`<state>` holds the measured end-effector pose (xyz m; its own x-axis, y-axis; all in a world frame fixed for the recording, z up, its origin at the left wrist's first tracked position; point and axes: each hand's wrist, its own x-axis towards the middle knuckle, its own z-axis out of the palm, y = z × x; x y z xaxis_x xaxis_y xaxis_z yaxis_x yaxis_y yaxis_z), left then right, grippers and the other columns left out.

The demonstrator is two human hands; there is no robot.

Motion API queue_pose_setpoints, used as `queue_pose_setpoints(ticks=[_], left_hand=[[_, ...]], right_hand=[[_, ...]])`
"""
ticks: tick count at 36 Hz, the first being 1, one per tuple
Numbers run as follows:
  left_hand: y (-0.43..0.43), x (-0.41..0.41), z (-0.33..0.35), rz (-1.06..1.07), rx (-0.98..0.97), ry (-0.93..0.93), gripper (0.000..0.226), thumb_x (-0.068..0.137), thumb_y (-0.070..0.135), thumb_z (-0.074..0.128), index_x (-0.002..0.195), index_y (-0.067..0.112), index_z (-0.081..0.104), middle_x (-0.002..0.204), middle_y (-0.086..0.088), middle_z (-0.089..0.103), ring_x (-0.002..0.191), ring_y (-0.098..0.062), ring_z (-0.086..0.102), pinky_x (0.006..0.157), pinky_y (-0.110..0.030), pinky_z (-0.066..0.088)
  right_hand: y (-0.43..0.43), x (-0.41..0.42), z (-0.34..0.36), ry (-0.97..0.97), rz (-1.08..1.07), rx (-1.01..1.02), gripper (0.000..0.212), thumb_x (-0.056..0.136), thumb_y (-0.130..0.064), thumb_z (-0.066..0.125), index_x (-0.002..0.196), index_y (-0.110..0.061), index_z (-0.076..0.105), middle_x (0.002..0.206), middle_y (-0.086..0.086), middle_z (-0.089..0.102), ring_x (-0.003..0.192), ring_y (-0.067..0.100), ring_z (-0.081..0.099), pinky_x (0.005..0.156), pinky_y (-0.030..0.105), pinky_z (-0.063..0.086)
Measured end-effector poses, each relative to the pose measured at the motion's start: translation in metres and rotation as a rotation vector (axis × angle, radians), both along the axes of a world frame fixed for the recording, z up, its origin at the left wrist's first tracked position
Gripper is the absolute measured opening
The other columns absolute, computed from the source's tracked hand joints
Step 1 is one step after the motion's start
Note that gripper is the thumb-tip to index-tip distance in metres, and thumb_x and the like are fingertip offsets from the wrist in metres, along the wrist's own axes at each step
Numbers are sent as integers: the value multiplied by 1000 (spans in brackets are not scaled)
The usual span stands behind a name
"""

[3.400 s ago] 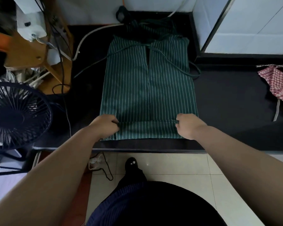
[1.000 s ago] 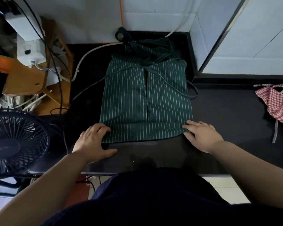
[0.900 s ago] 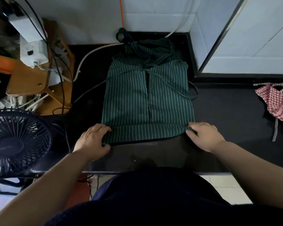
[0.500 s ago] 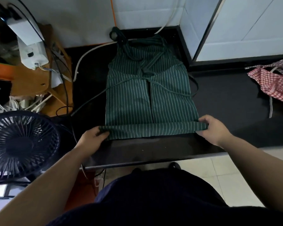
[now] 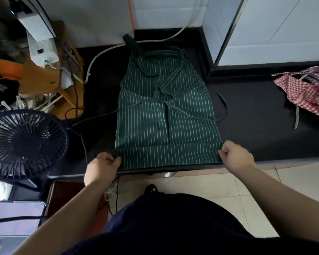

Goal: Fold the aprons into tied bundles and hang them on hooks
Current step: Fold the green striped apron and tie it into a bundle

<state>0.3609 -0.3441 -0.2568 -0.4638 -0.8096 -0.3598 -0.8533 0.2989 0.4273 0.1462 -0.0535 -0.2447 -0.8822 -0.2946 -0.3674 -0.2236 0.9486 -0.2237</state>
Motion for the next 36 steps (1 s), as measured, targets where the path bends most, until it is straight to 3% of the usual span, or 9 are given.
queue_pose_setpoints(ticks=[5, 9, 11, 14, 18, 22, 27, 31, 36], left_hand=[[9, -1, -2, -587, -337, 20, 56, 81, 1, 62, 133, 21, 55, 142, -12, 43, 126, -36, 43, 98, -48, 42], [5, -4, -2, -827, -151, -113, 53, 95, 36, 43, 147, 36, 33, 159, 9, 18, 147, -18, 13, 119, -40, 11], [7, -4, 3, -909, -178, -303, 79, 86, 66, 46, 152, 37, 12, 159, 13, 1, 148, -16, -5, 118, -45, -5], [12, 2, 6, -1019, -369, -417, 86, 85, 46, 60, 153, 30, 10, 161, 6, 5, 148, -20, 2, 117, -48, -6], [10, 6, 6, -904, -275, -140, 65, 77, 12, 63, 138, 29, 48, 145, 9, 43, 135, -17, 36, 115, -33, 17], [1, -9, 27, -447, 124, 4, 34, 81, 9, 62, 103, 34, 67, 101, 3, 68, 85, -17, 64, 74, -27, 50], [-19, -9, 19, 60, 443, 257, 8, 84, 9, 70, 88, 16, 70, 83, -4, 69, 82, -22, 63, 78, -29, 48], [-23, -3, 6, 135, 368, 254, 14, 89, 24, 67, 99, 15, 68, 86, -3, 69, 83, -21, 63, 72, -29, 44], [-20, -4, -5, 30, 88, 56, 33, 91, 42, 61, 99, 10, 63, 91, -9, 67, 88, -29, 61, 71, -33, 43]], right_hand=[[-5, -1, 7, -50, 305, 112, 45, 92, -16, 50, 134, -30, 51, 153, 5, 24, 137, 30, 23, 110, 40, 22], [-3, -1, 10, -224, 463, 209, 82, 84, -42, 61, 150, -36, 13, 160, -6, -5, 146, 30, 4, 114, 48, 9], [-2, -4, 10, -212, 499, 229, 86, 84, -40, 63, 150, -36, 8, 160, -6, -5, 145, 29, 11, 115, 47, 11], [-4, -5, 7, -146, 555, 218, 69, 89, -35, 58, 147, -31, 21, 158, -2, 10, 140, 25, 27, 114, 42, 17], [-4, -7, 11, -74, 579, 129, 37, 95, -33, 45, 131, -27, 48, 137, -6, 45, 124, 19, 45, 108, 36, 22], [-7, -16, 13, -185, 263, -120, 23, 89, -29, 54, 110, -23, 62, 92, -4, 63, 99, 21, 58, 92, 31, 39], [-6, -30, 19, -449, 21, -274, 46, 80, -31, 74, 121, -22, 56, 119, -6, 50, 112, 16, 49, 88, 29, 39], [-9, -32, 15, -478, 22, -260, 16, 87, -24, 67, 87, -12, 57, 82, -1, 61, 73, 14, 57, 68, 29, 46], [-22, -22, 5, -254, 23, -23, 40, 97, -38, 45, 66, -14, 37, 66, 0, 45, 69, 21, 47, 71, 34, 37]])
